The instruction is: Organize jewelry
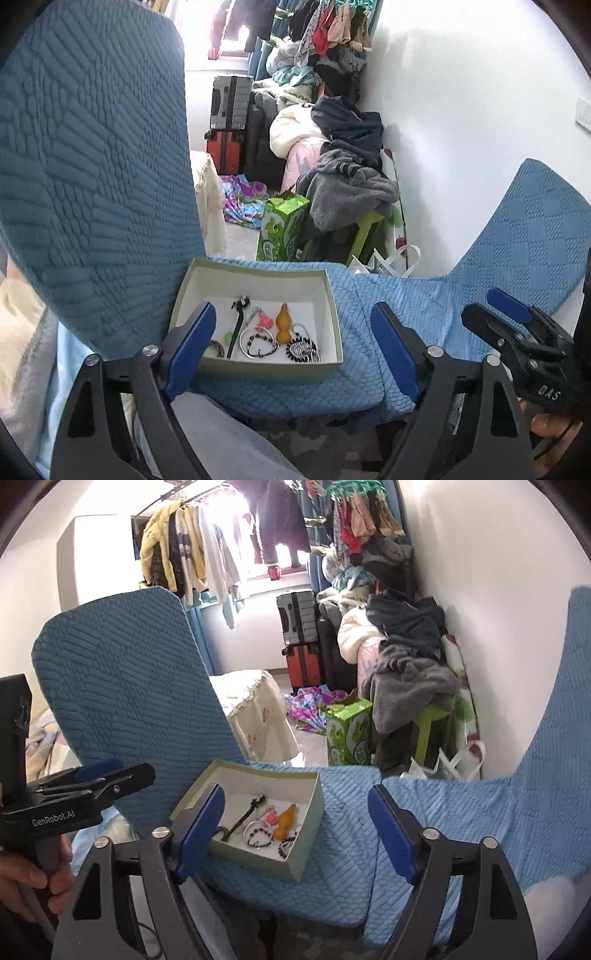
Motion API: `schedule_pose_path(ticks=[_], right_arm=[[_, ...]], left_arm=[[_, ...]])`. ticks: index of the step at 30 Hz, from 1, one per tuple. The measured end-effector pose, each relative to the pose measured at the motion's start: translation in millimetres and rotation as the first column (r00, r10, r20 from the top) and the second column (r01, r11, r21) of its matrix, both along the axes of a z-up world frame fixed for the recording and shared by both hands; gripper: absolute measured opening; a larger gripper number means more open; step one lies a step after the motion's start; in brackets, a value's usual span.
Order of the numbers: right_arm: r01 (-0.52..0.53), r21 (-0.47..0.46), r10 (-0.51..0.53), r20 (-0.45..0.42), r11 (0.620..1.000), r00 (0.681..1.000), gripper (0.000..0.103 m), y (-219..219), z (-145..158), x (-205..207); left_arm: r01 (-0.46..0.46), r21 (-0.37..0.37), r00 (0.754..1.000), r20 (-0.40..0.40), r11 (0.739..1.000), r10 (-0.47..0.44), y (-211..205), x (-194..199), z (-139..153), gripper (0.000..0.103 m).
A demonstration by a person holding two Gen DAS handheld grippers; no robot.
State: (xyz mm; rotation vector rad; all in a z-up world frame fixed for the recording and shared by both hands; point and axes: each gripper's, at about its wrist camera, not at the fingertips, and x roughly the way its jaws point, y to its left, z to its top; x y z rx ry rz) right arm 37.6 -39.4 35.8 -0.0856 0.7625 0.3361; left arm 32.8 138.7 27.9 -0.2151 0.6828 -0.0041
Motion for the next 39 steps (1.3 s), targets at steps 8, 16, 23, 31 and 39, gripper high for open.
schedule_pose_path(ticks=[8, 16, 23, 31, 39], right_arm=[[0.045, -0.053, -0.046, -0.01, 0.998, 0.999, 0.102, -3, -24, -16], [0.058, -0.067, -0.061, -0.038, 0.996, 0.997, 0.102, -3, -41, -17], [0.083, -0.092, -0.085, -0.024, 0.992, 0.996, 0.102, -2, -41, -17], [0.102, -0.112, -0.106, -0.027, 0.988, 0.994, 0.102, -4, -47, -15], [0.111, -0.123, -0.117, -0.038, 0.986, 0.992, 0.102, -7, -54, -13]], left_arm=[[-0.058, -0.007, 0.998, -0.018, 0.998, 0.058, 4, -17, -25, 0.103], [-0.083, 0.014, 0.995, -0.045, 0.996, 0.083, 8, -21, -34, 0.103], [-0.115, 0.041, 0.989, -0.085, 0.993, 0.118, 13, -23, -40, 0.103], [-0.099, 0.05, 0.988, -0.116, 0.994, 0.104, 9, -22, -47, 0.103], [-0.084, 0.058, 0.985, -0.145, 0.995, 0.092, 6, -17, -55, 0.103]])
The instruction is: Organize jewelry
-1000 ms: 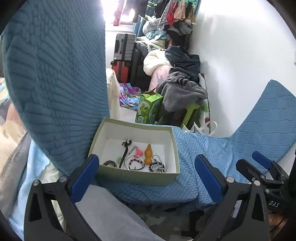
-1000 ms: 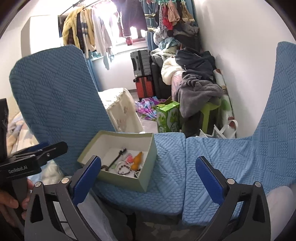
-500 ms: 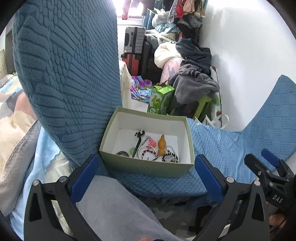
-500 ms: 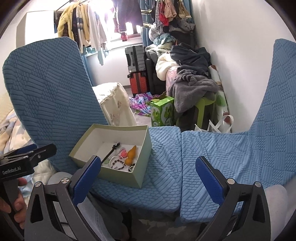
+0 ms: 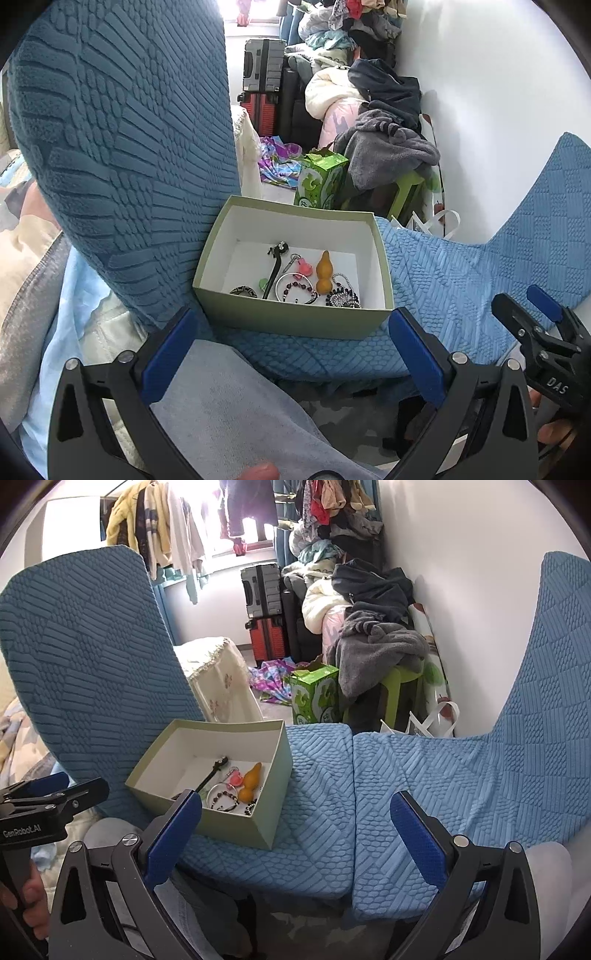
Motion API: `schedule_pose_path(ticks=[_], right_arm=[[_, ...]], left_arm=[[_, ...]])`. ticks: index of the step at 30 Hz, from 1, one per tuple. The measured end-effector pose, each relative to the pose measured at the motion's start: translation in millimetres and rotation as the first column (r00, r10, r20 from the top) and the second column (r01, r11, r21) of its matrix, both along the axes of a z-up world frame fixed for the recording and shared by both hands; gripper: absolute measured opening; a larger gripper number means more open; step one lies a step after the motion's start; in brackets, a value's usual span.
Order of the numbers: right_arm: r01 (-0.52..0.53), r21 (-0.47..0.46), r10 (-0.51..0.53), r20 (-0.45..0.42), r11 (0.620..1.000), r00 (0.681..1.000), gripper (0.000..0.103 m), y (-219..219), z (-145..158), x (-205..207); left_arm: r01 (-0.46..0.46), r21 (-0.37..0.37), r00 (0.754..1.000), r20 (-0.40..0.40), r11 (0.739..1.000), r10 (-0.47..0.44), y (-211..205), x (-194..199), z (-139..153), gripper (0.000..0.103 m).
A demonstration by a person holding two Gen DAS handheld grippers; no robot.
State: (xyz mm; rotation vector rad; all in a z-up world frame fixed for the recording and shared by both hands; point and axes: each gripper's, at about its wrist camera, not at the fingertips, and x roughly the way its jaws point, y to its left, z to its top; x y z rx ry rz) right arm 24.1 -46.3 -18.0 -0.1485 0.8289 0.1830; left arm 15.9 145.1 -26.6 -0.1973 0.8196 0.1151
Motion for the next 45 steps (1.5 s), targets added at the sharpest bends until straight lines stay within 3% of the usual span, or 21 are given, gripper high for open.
schedule_pose_path(ticks=[20, 45], right_arm=[[0.051, -0.018, -0.051, 0.002, 0.999, 0.999, 0.102, -4.0, -8.5, -0.1], [0.038, -0.025, -0.038, -0.003, 0.999, 0.999, 0.102, -0.2, -9.7, -6.7]], left_arm=[[0.018, -0.009, 1.0, 0.004, 1.0, -0.018, 2.1, 0.0, 2.2, 0.103], [0.025, -0.017, 1.0, 0.0, 1.0, -0.025, 6.6, 1.0, 4.4, 0.103]])
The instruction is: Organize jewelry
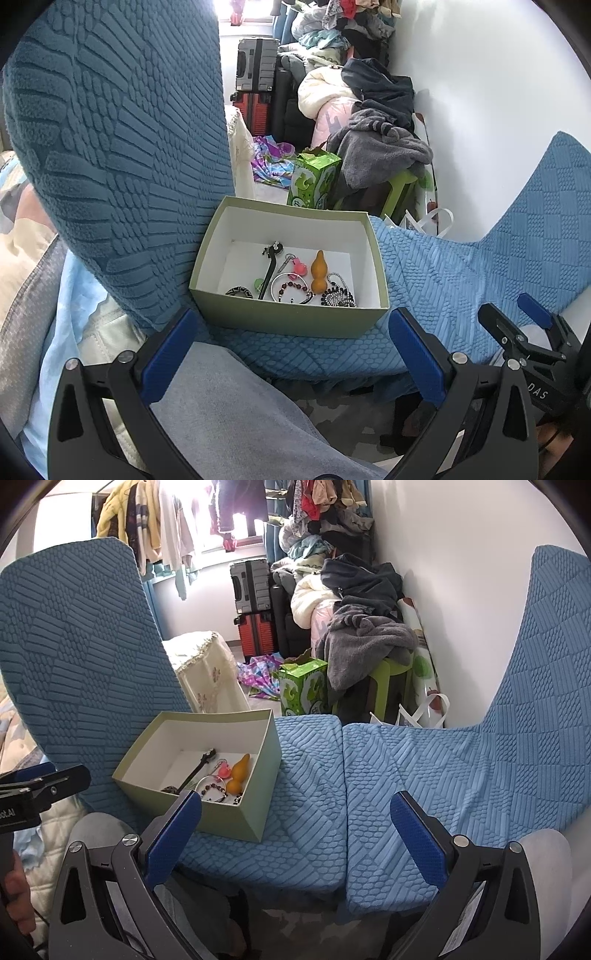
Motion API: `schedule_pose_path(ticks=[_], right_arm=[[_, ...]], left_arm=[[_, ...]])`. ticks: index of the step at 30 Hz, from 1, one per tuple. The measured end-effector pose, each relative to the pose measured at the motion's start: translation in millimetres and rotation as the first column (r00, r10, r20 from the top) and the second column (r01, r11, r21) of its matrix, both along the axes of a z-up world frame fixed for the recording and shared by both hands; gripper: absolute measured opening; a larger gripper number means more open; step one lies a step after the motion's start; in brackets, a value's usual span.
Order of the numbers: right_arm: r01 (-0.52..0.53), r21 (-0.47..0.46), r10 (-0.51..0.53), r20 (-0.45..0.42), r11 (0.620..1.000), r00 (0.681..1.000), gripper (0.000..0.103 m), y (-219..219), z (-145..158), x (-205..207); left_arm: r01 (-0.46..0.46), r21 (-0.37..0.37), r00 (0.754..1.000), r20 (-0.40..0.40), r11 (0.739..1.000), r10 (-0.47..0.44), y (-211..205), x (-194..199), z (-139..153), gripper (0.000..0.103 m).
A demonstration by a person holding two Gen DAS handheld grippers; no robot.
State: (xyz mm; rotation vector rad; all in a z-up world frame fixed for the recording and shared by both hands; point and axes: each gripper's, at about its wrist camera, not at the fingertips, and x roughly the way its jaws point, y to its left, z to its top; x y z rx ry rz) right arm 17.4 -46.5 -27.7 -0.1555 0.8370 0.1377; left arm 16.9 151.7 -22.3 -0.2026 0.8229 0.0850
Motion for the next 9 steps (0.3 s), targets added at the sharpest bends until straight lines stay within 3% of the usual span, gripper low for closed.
schedule_pose_path(ticks=[9], right_arm=[[-0.002, 0.002, 0.002, 0.014, 1.0, 1.0, 0.102, -0.2, 5.9, -3.5]], left_arm=[[0.012, 0.014, 1.0, -0.002, 1.0, -0.012, -1.0, 0.5, 4.2, 0.103]])
